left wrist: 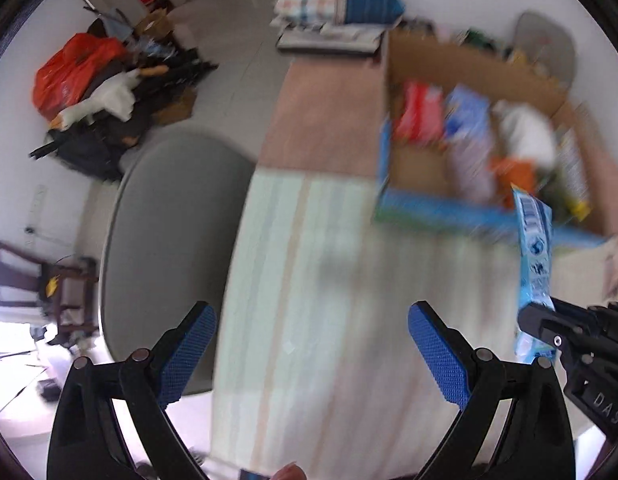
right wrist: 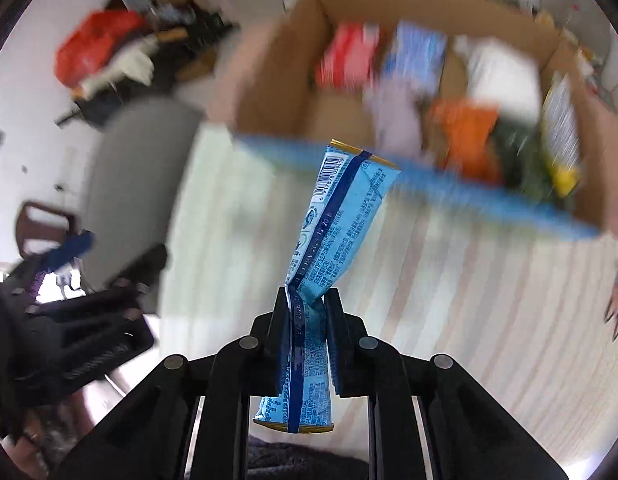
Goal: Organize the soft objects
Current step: 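Lower the blue wrapper into the box beside the lilac cloth and open left tool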
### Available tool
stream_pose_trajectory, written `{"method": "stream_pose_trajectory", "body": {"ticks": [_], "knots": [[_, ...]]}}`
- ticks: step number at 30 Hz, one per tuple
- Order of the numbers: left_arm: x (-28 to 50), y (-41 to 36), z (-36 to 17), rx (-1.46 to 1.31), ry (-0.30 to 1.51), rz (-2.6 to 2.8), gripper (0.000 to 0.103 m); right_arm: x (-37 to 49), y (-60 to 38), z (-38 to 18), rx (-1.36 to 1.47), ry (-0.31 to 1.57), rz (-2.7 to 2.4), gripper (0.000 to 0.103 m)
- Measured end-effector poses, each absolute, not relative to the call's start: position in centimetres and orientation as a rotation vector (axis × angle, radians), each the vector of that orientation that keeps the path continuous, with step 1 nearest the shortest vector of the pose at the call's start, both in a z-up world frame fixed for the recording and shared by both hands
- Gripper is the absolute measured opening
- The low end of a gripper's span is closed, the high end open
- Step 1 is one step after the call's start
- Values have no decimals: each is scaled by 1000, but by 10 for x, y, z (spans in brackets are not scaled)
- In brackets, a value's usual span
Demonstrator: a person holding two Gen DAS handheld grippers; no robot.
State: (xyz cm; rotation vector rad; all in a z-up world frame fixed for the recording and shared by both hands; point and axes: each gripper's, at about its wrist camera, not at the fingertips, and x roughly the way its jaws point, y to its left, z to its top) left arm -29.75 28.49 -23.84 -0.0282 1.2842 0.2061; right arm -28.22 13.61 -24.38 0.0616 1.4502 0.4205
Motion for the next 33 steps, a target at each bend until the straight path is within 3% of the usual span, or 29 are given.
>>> {"method": "stream_pose_trajectory", "body": {"ticks": [4,9,24,26,27,28,33], "knots": [[-253,277,-208,-98,1271,95,99,-240,125,-190,68,1333,403,17],[-208,273,-204,-102,1272,60,99,-178,121,-179,125,1312,362,17],[-154,304,-278,-64,1401,174,99,-97,146,-309,352,1445,378,20],[-153,307,-280,-57,1405,189,99,-93,148,-325,326,1461,365,32],[-151,308,-281,-59,1409,187,99,-93,148,-330,311,1473,356,50],[-151,308,-281,-60,1411,189,99,-92,147,-336,310,1485,349,62],[-154,300,-273,-56,1397,174,99,-97,133,-337,306,1483,329,63]]}}
